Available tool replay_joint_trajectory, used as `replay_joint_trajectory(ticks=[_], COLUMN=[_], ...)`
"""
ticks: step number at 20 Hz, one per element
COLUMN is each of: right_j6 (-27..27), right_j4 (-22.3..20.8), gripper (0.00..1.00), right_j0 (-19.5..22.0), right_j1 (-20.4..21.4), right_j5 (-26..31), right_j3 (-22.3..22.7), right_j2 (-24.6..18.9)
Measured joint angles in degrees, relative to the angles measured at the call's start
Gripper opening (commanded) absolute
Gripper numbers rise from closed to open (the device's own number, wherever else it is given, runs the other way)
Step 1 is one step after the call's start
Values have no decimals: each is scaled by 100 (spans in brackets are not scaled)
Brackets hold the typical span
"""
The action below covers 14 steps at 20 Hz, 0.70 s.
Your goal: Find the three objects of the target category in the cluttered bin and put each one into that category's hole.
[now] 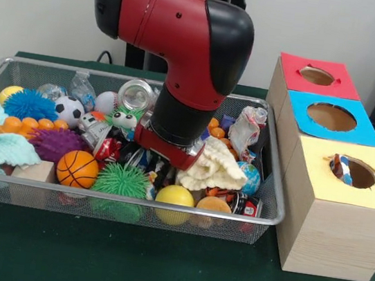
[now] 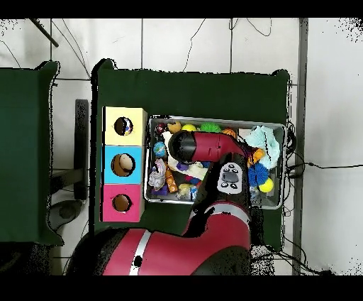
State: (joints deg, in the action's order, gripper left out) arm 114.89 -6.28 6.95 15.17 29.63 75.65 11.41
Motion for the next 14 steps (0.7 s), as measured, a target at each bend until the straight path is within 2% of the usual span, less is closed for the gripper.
replay_joint_trajectory(ticks=[7, 13, 14], right_j6=[0, 0, 0], right_j4=[194, 396, 436], gripper=[0, 0, 0], right_j0=[-19, 210, 287], right_j1=[107, 685, 880], right_j5=[1, 1, 4], right_j3=[115, 559, 671], right_j2=[0, -390, -509])
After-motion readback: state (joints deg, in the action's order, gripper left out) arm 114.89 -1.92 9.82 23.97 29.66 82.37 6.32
